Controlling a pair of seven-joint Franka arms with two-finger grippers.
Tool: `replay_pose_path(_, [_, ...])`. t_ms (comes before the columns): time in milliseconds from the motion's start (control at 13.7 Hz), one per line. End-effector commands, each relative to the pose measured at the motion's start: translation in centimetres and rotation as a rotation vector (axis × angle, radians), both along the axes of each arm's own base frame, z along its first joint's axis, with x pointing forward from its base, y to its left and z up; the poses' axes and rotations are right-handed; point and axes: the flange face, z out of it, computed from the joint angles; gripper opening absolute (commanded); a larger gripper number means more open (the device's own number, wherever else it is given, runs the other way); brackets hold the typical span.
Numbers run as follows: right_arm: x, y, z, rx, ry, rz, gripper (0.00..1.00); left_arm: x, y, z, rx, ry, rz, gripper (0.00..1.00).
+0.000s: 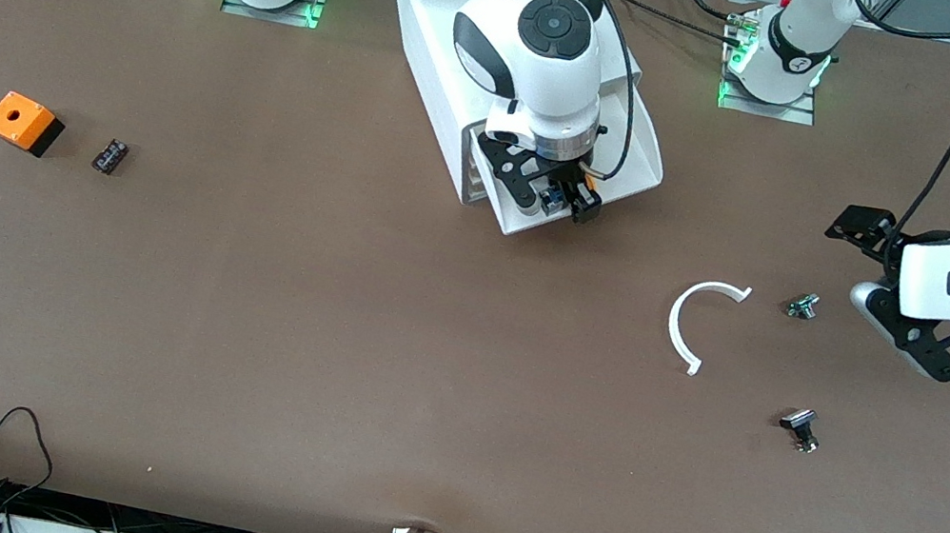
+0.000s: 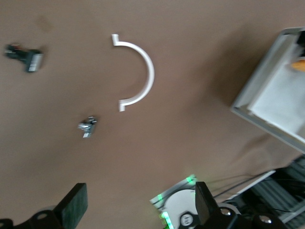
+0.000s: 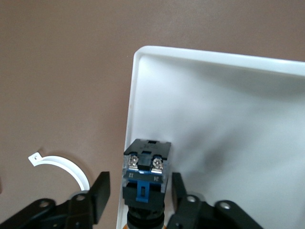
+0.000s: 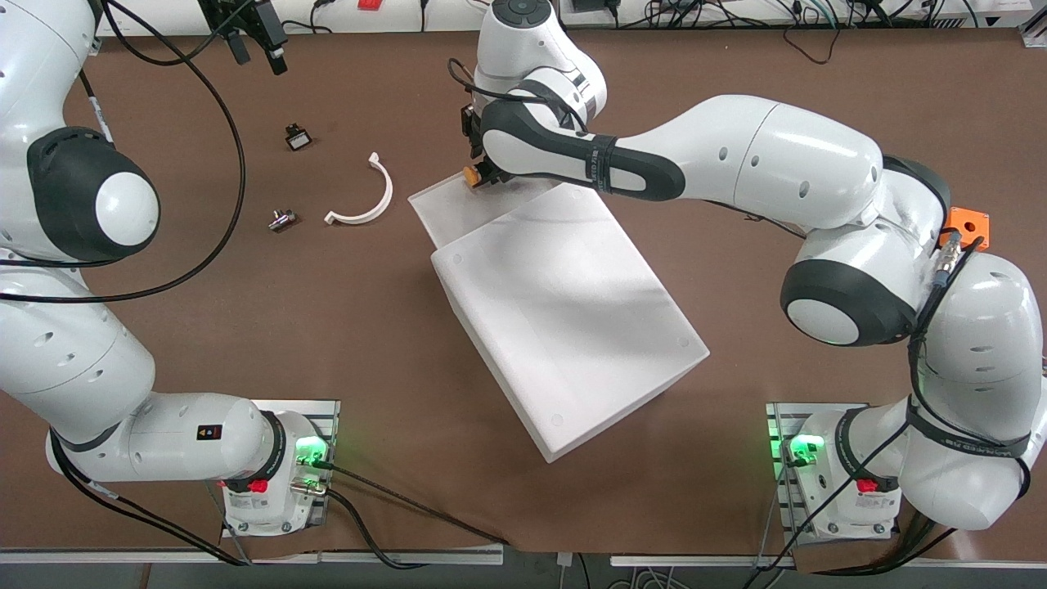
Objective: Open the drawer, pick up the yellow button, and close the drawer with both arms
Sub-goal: 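Lift the button up out of the drawer with the right gripper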
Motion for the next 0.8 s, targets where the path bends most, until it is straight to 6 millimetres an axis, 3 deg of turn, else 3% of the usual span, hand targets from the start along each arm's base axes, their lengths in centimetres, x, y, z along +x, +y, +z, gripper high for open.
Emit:
replay_pose_path(0, [0.0, 0.6, 0.6, 0.019, -0.003, -0.013, 0.01, 0.6, -1.4, 1.4, 0.117, -0.065, -0.037, 0.99])
replay_pose_path(73, [-0.1, 0.6, 0.8, 0.02, -0.002, -0.013, 0.0, 0.8, -1.4, 2.4, 0.115, -0.094, -0.029, 0.99])
replay_pose_path(219, [-0.2, 0.5, 1.4, 0.016, 0.001, -0.013, 0.0, 0.8, -1.6, 2.0, 0.107, -0.085, -0.028, 0.99])
replay_pose_path(365, [0.5, -0.7, 4.6, 0.032, -0.018, -0.019, 0.0, 0.9, -1.7, 1.7, 0.106, -0.079, -0.033, 0.99])
replay_pose_path(511, [2.5, -3.6, 8.0, 0.037, -0.039, 0.015, 0.0, 0.8, -1.7, 1.9, 0.104, -0.079, -0.038, 0.99])
replay_pose_path(731, [5.6, -9.3, 11.6, 0.003, -0.037, 0.149, 0.0, 0.9, -1.7, 1.8, 0.103, -0.083, -0.034, 0.99])
